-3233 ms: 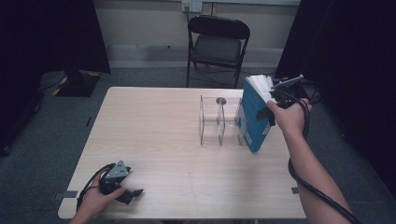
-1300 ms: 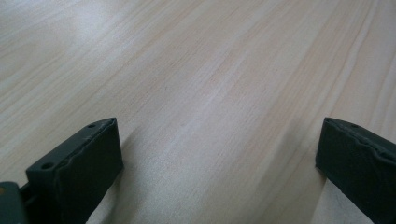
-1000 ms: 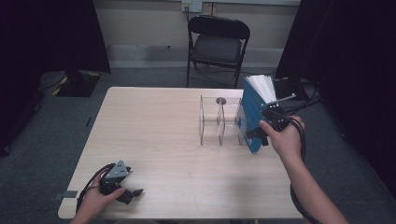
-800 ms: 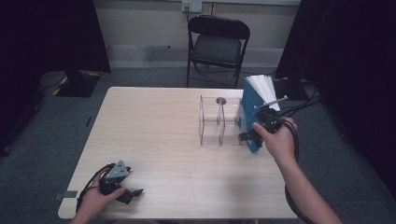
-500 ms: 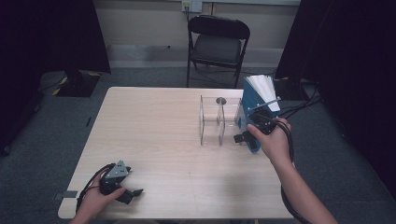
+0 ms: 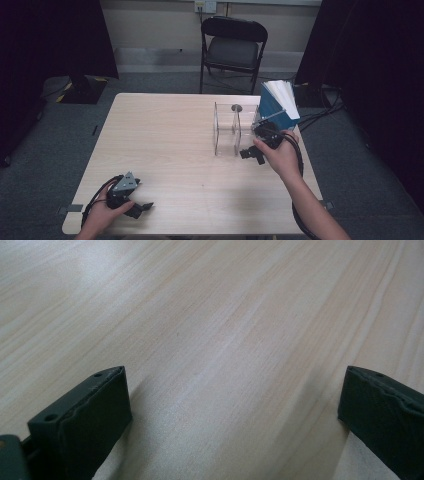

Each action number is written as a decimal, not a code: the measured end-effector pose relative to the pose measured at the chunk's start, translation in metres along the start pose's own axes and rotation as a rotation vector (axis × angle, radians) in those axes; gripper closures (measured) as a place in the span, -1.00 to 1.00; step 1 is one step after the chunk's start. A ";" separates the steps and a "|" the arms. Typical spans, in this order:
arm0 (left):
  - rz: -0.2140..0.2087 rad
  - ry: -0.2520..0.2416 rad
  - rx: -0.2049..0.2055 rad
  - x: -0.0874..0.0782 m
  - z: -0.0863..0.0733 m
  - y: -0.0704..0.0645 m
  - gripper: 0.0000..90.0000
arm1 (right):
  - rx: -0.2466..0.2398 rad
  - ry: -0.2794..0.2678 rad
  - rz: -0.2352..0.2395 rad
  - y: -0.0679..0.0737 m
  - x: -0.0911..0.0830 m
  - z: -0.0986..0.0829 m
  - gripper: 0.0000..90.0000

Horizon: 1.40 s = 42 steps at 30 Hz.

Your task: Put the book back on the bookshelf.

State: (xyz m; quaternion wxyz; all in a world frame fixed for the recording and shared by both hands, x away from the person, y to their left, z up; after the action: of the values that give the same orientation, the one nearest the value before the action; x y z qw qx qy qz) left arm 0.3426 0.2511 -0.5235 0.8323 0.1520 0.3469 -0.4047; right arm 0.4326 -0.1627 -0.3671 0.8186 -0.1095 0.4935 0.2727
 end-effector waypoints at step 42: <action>-0.008 0.013 0.002 0.000 0.000 0.000 -1.00 | -0.136 0.028 0.103 0.053 0.046 -0.003 -0.61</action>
State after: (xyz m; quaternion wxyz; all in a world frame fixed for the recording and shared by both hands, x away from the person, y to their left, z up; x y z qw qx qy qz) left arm 0.3422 0.2515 -0.5236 0.8284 0.1542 0.3523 -0.4073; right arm 0.4180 -0.1049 -0.4035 0.7872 -0.1430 0.4902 0.3459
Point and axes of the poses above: each handheld gripper's, and its own axes: x roughly forward along the jaws, z roughly out of its top, y roughly to its left, the point moved 3 cm from there along x, roughly forward along the jaws, and after that the axes turned 3 degrees about -x, right-handed, at the moved point
